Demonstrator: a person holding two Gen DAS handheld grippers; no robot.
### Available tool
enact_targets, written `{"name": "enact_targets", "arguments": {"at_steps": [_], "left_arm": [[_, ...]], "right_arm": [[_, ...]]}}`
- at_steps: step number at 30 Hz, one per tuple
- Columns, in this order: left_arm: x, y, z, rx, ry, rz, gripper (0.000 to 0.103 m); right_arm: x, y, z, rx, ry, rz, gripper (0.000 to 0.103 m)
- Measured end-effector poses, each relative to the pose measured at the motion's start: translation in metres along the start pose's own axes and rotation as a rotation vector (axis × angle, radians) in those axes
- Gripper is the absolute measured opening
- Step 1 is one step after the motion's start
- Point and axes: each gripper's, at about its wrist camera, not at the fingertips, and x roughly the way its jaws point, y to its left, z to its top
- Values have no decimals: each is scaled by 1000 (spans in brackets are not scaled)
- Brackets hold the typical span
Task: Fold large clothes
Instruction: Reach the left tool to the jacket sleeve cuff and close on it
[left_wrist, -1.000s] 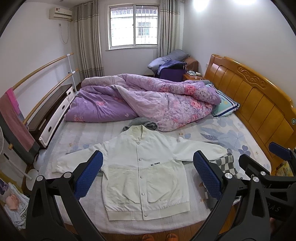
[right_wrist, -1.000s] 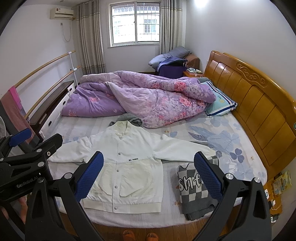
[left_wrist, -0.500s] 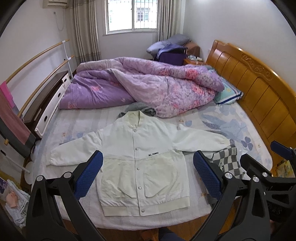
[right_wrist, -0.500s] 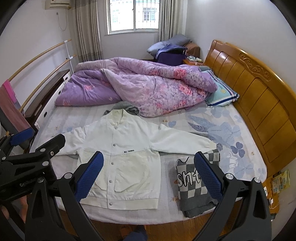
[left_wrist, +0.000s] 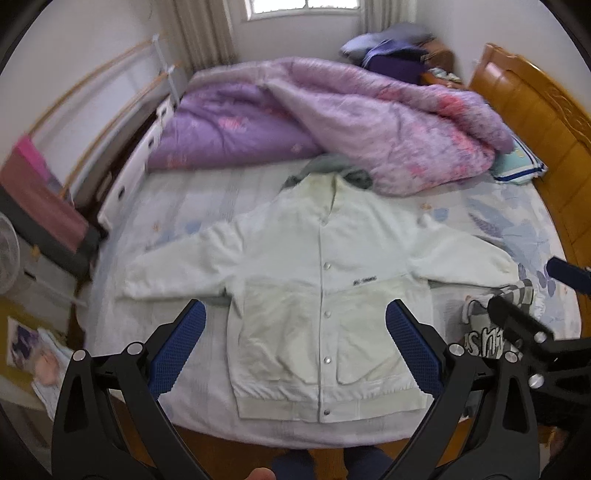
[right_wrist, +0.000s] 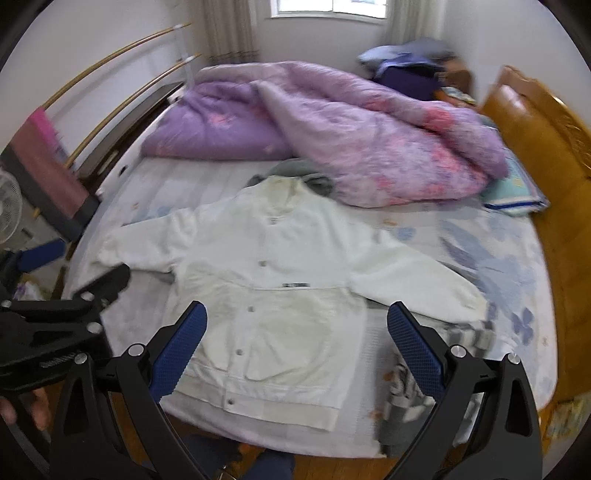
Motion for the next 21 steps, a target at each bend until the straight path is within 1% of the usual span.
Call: {"name": "enact_targets", "arguments": {"at_steps": [2, 4, 5, 6, 7, 8, 9, 11, 12, 13, 14, 15, 16, 18, 20, 21], "left_arm": [[27, 33, -3, -66, 57, -13, 98], [59, 77, -11, -147, 94, 1, 98], [73, 98, -15, -182, 115, -4, 98], [89, 125, -19, -237, 131, -23, 98], [102, 148, -24, -286, 128, -40, 98], [116, 171, -29, -333, 131, -43, 98], [130, 196, -34, -382, 143, -36, 98], [165, 259, -48, -488, 146, -36, 98], [182, 288, -54, -531, 153, -14, 98], [195, 310, -59, -565, 158, -4, 98], [214, 341, -67, -625, 162, -5, 98], [226, 361, -72, -664, 165, -4, 98], [242, 389, -79, -716, 157, -3, 98], [269, 431, -90, -782, 148, -10, 98], [302, 481, -107, -877, 198, 17, 98], [311, 493, -112, -909, 200, 14, 98]], "right_arm": [[23, 19, 10, -33, 13, 31, 94], [45, 31, 20, -40, 39, 59, 94], [58, 39, 24, -38, 44, 88, 94], [75, 48, 30, -38, 60, 84, 94], [85, 53, 34, -38, 73, 81, 89], [103, 63, 38, -26, 87, 97, 84], [117, 70, 40, -14, 101, 100, 71], [152, 85, 45, 22, 153, 112, 60], [169, 94, 47, 35, 172, 109, 50], [190, 105, 49, 47, 194, 112, 44], [208, 114, 49, 62, 213, 138, 40], [220, 120, 49, 74, 226, 147, 26], [238, 129, 50, 79, 242, 150, 15], [278, 154, 50, 79, 276, 187, 10], [317, 179, 50, 58, 306, 199, 9], [332, 187, 51, 55, 317, 208, 8]]}}
